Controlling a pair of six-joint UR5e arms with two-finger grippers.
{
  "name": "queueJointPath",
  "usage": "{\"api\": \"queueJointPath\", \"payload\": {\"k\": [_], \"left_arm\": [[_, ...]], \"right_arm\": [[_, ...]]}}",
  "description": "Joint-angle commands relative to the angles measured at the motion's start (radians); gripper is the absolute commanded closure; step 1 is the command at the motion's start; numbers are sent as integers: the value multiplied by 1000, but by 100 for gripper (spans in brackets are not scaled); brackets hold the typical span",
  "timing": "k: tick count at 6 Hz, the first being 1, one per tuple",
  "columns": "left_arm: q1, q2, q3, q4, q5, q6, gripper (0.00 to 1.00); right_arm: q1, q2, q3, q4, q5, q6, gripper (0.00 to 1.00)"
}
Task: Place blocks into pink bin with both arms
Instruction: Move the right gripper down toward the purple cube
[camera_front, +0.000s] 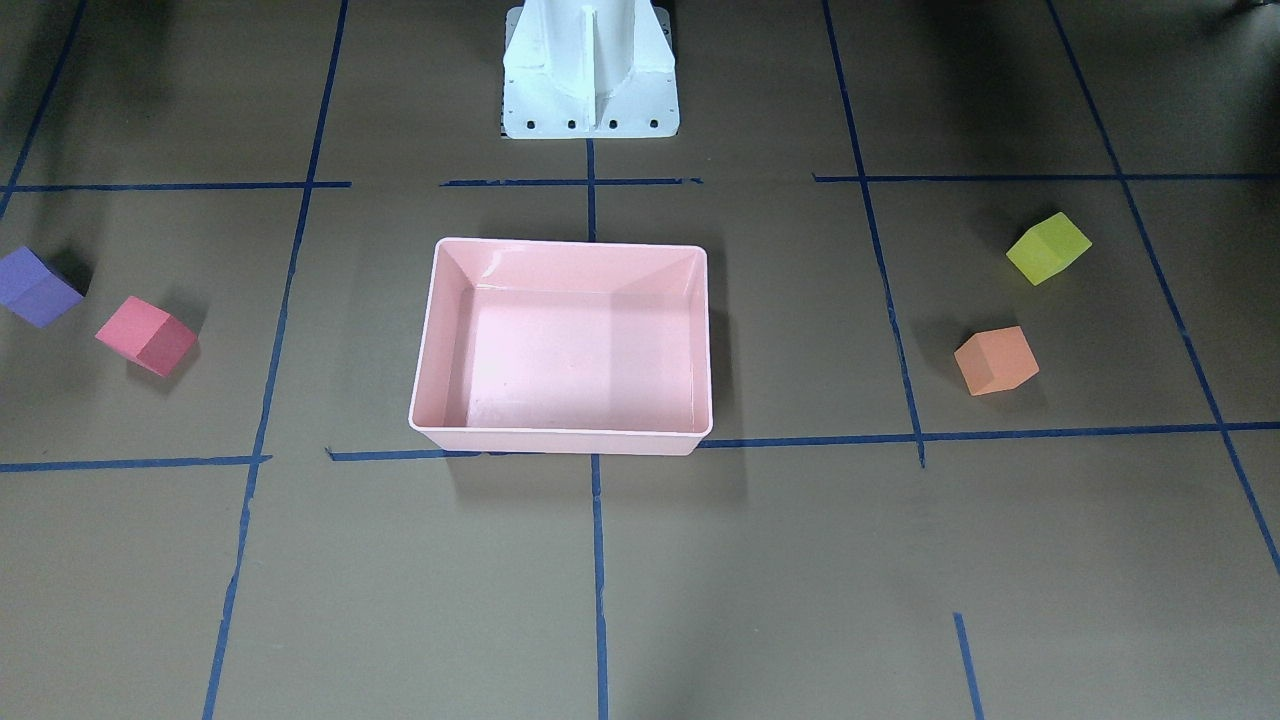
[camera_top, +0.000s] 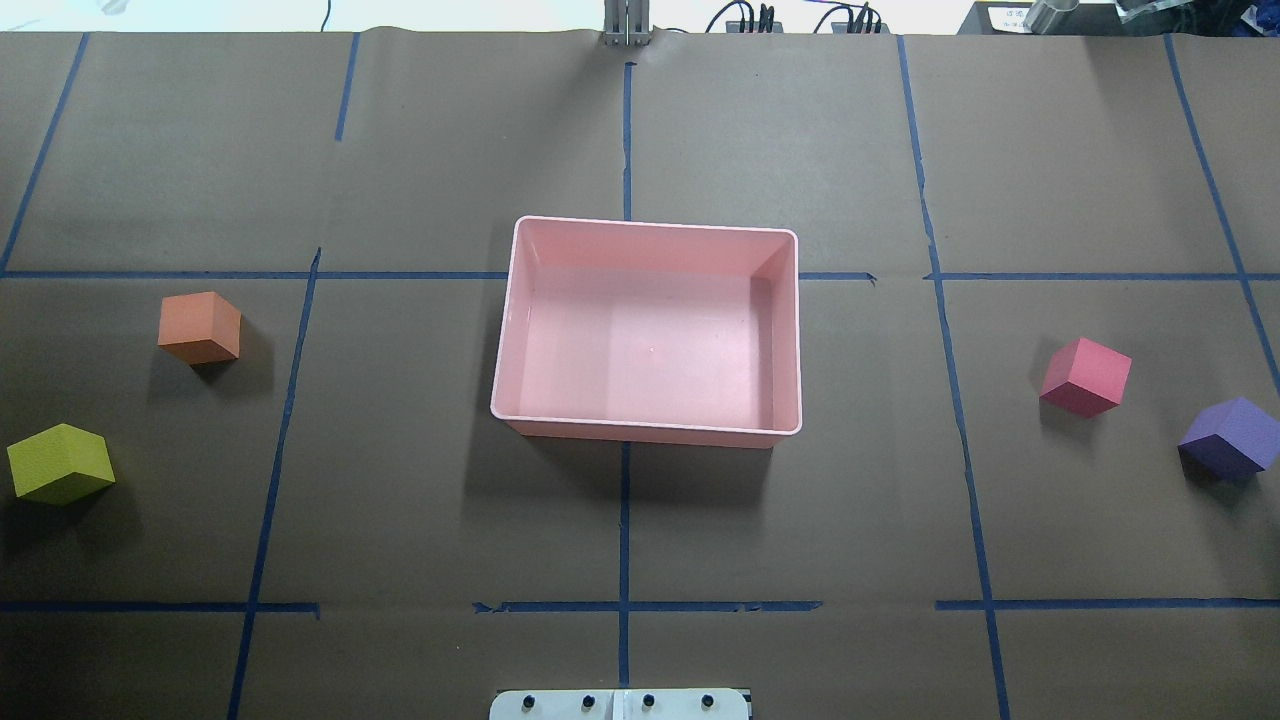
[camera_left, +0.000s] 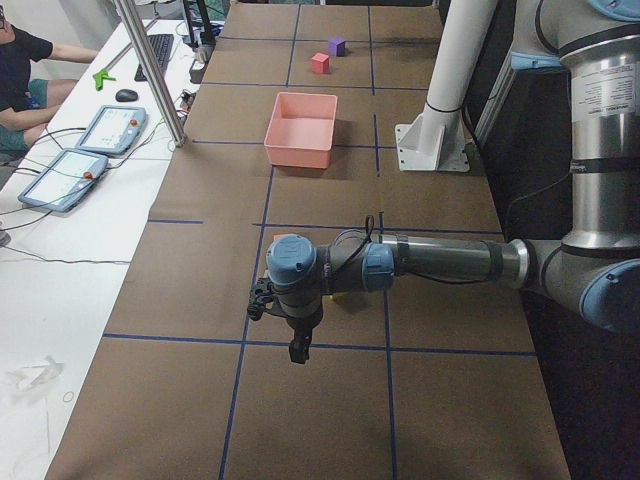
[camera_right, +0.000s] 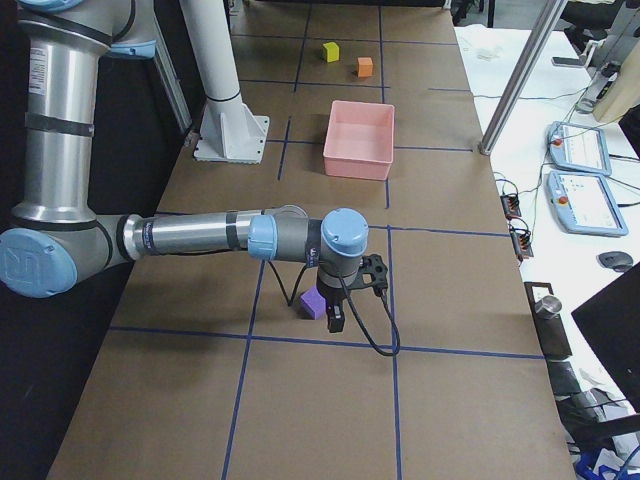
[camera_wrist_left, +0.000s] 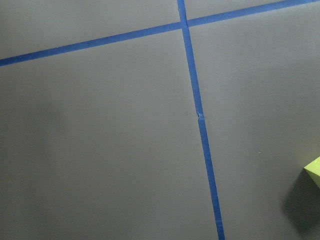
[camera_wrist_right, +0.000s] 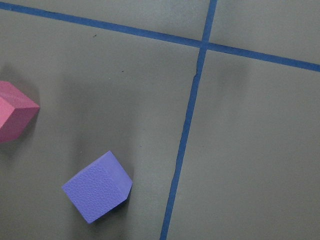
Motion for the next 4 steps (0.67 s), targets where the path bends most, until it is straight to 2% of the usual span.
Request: {"api": "queueJointPath", "payload": {"k": [1, 3, 4], "left_arm": [[5, -1, -21, 2, 0, -8, 0], [5, 2, -22, 2, -1, -8, 0], [5, 2, -22, 2, -1, -8, 0]], "right_arm": [[-41, 13, 1, 9, 0, -12, 0], [-193, 4, -28, 241, -6, 6, 0], [-259, 7, -32, 297, -11, 16, 0]]}}
